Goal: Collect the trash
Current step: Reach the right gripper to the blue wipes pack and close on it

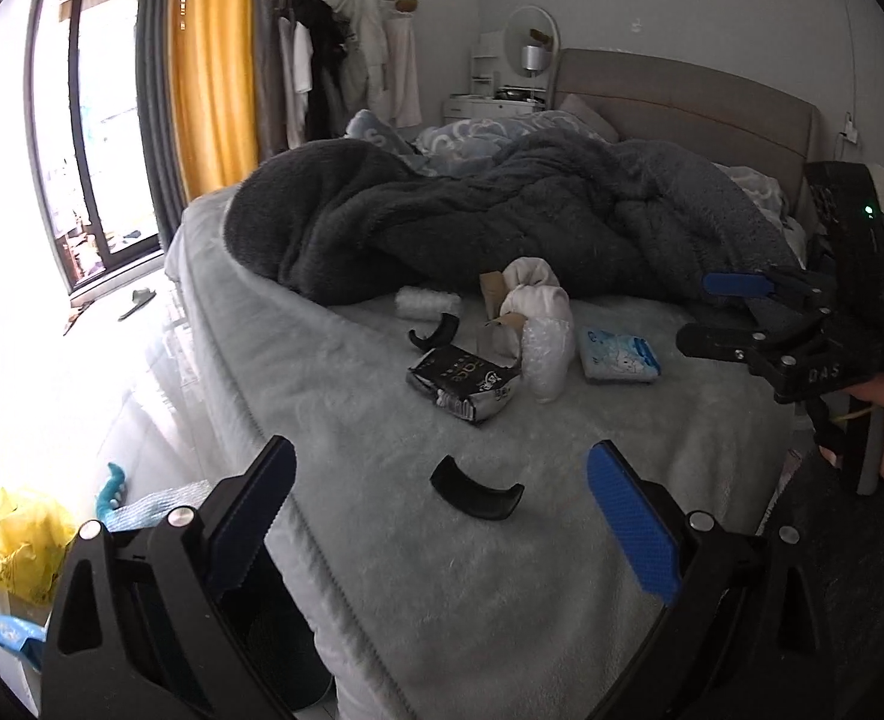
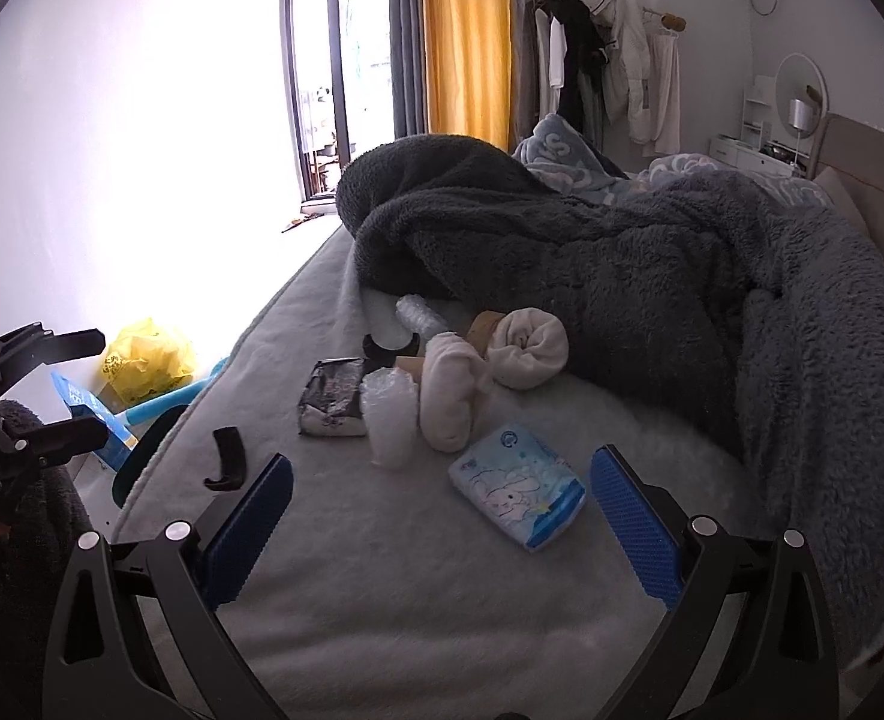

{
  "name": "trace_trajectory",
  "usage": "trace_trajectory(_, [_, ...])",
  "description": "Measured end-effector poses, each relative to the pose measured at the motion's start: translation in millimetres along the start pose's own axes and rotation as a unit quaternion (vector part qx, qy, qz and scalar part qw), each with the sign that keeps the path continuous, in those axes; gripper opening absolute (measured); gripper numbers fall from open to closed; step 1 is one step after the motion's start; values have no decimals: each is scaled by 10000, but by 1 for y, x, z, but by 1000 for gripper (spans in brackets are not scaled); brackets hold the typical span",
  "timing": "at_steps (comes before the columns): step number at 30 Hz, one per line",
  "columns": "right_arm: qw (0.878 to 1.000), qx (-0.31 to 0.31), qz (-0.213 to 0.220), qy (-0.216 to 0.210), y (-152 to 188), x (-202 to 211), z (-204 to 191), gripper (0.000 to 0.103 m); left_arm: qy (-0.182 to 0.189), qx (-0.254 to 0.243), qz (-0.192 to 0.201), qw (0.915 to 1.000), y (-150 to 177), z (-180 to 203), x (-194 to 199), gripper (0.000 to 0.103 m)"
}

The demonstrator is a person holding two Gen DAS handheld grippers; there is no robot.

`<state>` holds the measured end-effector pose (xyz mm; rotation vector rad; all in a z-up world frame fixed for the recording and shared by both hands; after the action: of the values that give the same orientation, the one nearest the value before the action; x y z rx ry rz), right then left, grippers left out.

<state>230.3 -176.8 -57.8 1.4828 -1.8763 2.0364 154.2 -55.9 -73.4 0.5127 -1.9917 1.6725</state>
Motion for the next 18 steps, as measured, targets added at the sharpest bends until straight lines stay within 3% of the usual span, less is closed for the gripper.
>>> trace_trajectory(11, [9990, 99, -345, -250, 9, -32, 34, 100, 640, -326, -160, 9973, 6, 25, -38, 96])
trace_trajectory(18, [9968, 103, -617, -507, 21, -49, 48, 100, 772, -435, -420, 9952, 15, 31, -62, 87])
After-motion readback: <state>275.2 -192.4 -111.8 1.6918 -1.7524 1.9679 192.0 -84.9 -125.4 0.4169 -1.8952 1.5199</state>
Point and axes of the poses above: each gripper's, at about its wrist camera, not at the fingertips, and x roughly against the way its jaws point, z to its right, y to its underside, the point moved 8 cm from there along -x, roughly the way its jaws point, and after that the axes turned 12 degrees about -y, right-handed, at the moved point
